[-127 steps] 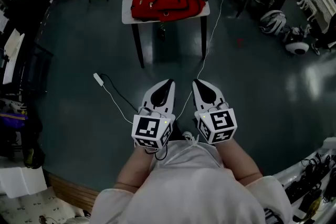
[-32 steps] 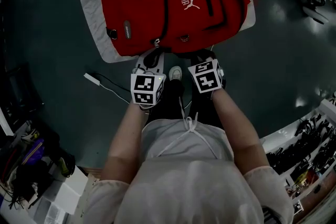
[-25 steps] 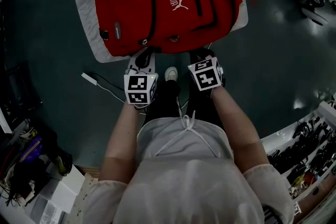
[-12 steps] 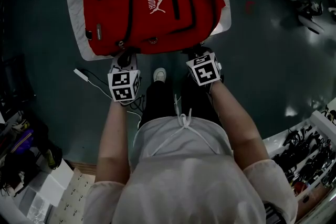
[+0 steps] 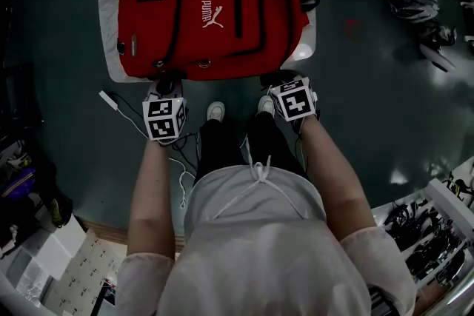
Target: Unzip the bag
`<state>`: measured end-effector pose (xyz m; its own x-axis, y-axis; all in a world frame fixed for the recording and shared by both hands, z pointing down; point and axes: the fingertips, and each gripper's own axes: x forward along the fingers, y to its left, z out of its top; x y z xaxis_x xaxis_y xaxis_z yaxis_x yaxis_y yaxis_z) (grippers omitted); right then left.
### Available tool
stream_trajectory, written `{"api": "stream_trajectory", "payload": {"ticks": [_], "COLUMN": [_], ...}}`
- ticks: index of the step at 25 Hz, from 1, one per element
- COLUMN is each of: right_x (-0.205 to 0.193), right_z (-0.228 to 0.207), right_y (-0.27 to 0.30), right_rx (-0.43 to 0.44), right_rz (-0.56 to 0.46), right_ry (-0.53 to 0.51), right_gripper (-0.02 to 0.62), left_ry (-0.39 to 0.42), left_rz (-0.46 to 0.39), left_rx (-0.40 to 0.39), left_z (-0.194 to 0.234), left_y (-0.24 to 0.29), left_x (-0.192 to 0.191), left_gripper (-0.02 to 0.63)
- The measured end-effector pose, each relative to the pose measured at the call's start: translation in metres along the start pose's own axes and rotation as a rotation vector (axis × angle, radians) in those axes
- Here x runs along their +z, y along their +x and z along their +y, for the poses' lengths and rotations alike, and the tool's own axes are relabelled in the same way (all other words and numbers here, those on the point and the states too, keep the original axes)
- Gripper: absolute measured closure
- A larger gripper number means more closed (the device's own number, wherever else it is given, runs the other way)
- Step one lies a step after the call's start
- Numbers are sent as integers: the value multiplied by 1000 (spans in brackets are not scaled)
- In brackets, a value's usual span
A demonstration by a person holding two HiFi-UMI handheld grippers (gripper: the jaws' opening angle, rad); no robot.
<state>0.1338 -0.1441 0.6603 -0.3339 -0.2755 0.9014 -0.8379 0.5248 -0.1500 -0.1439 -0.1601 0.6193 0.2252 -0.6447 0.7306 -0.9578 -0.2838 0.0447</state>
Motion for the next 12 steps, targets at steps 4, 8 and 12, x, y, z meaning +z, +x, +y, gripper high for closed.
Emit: {"api": "stream_trajectory", "payload": {"ticks": [4,8,12], "right_x": [2,5,10], "right_z": [-14,-33,-43], "right_y": [-4,-10,-11], "right_rx": [9,7,17], "right_rz": [2,14,23], "right_ry": [-30,-49,-43], "right_gripper": [558,558,557], "left_ry": [6,-8,-14], "left_rz": [8,12,3], "left_rx": [19,44,74], "left_z": [1,1,2], "left_y": [0,0,0], "left_x": [-1,-2,-1], "left_gripper": [586,586,586]}}
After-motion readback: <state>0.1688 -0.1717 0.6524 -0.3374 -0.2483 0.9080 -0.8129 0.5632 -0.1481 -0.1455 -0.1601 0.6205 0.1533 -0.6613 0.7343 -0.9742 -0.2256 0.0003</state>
